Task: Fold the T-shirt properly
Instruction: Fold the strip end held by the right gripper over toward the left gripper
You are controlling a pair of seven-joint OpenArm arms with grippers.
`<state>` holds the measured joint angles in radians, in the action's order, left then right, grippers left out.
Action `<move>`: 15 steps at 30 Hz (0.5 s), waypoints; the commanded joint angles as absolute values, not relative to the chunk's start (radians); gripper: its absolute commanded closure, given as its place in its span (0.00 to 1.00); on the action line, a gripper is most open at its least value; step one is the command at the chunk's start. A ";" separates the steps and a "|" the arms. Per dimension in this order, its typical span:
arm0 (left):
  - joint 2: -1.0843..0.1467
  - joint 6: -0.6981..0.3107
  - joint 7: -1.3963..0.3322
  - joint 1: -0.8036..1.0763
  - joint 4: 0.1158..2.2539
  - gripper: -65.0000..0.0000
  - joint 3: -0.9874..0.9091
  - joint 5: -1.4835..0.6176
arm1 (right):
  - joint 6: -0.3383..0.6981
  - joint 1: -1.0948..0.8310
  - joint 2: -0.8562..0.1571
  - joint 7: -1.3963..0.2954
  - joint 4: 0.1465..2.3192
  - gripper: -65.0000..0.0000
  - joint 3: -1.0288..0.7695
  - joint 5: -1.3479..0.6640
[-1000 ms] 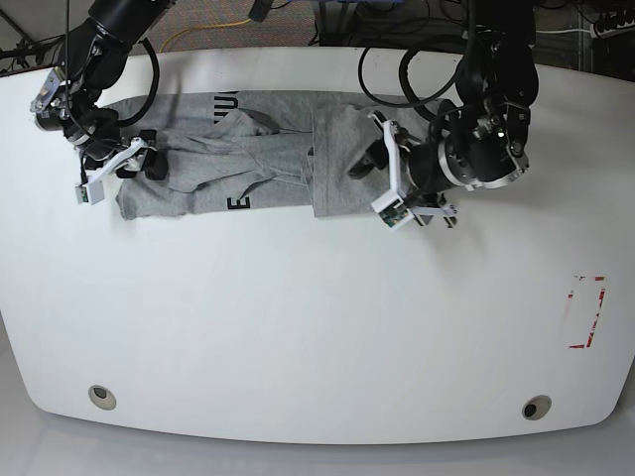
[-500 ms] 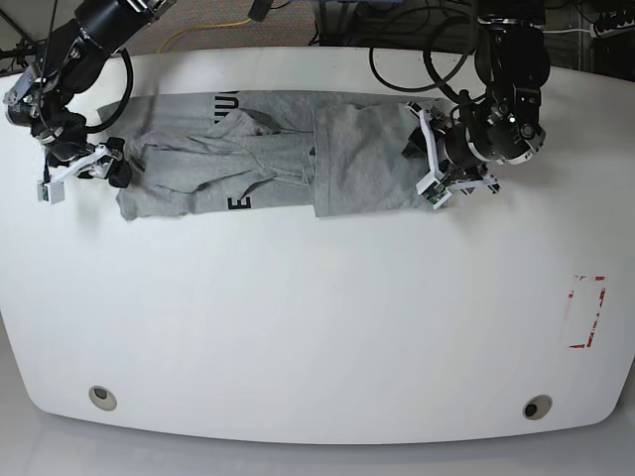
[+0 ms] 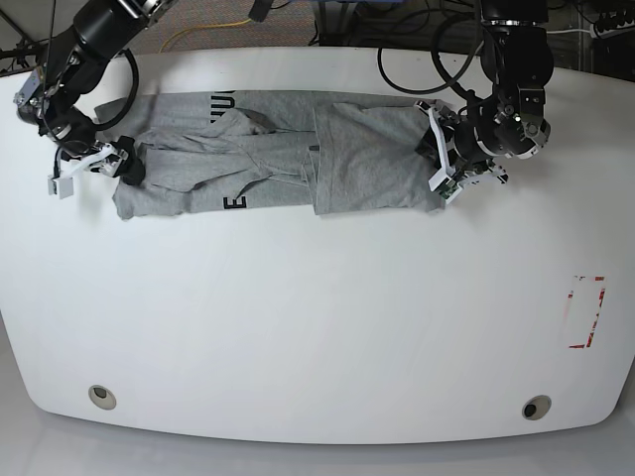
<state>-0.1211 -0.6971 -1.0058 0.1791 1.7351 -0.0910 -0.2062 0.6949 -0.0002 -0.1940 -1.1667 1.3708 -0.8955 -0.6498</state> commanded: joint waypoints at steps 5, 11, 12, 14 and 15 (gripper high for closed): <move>-0.125 -0.698 -1.009 0.173 1.741 0.69 -0.091 -0.209 | 0.698 -0.065 -0.108 -1.201 1.451 0.16 -0.819 -0.685; -0.128 -0.698 -1.010 0.176 1.741 0.69 -0.090 -0.206 | 0.698 -0.088 -0.076 -1.199 1.523 0.35 -0.773 -0.728; -0.128 -0.698 -1.012 0.179 1.741 0.69 -0.090 -0.206 | 0.698 -0.088 -0.076 -1.199 1.523 0.44 -0.774 -0.730; -0.131 -0.698 -1.012 0.186 1.739 0.69 -0.090 -0.206 | 0.698 -0.087 -0.079 -1.199 1.524 0.70 -0.774 -0.730; -0.140 -0.698 -1.010 0.186 1.739 0.69 -0.090 -0.206 | 0.698 -0.085 -0.079 -1.199 1.524 0.83 -0.774 -0.730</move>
